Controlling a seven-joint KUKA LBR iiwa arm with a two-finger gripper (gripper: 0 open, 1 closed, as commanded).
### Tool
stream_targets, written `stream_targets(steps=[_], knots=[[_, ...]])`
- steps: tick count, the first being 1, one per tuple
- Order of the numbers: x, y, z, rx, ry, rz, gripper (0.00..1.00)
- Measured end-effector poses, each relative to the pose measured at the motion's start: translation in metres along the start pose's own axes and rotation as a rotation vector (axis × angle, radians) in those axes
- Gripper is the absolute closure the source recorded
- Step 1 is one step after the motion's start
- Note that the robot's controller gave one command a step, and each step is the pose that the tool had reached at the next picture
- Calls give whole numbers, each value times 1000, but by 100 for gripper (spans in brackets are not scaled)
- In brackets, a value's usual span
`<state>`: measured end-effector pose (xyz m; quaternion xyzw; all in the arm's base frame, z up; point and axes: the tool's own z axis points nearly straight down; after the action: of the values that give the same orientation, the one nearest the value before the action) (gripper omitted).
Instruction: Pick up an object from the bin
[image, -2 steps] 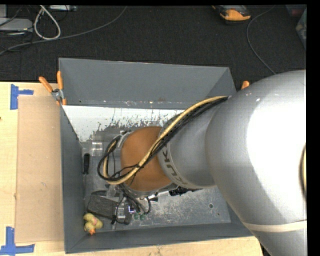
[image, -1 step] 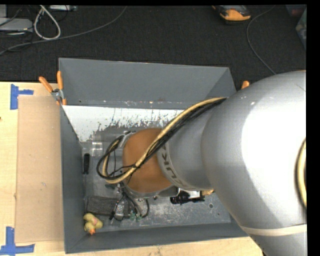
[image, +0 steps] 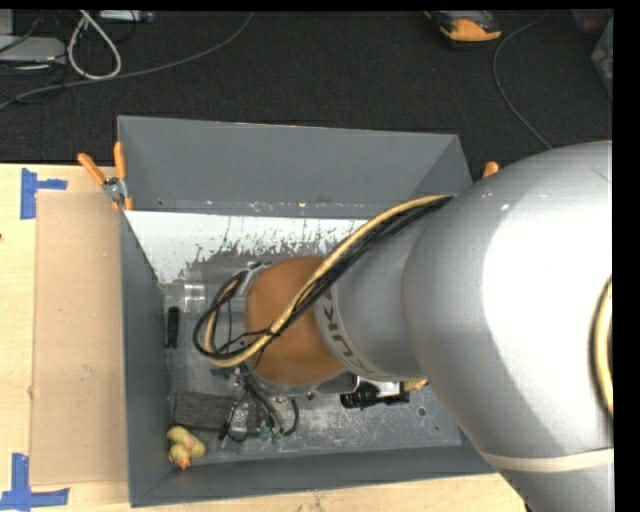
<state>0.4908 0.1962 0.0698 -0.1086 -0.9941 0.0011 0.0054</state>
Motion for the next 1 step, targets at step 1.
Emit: stream_targets(steps=[1], knots=[[1,-1,-5,1,2,2,100]])
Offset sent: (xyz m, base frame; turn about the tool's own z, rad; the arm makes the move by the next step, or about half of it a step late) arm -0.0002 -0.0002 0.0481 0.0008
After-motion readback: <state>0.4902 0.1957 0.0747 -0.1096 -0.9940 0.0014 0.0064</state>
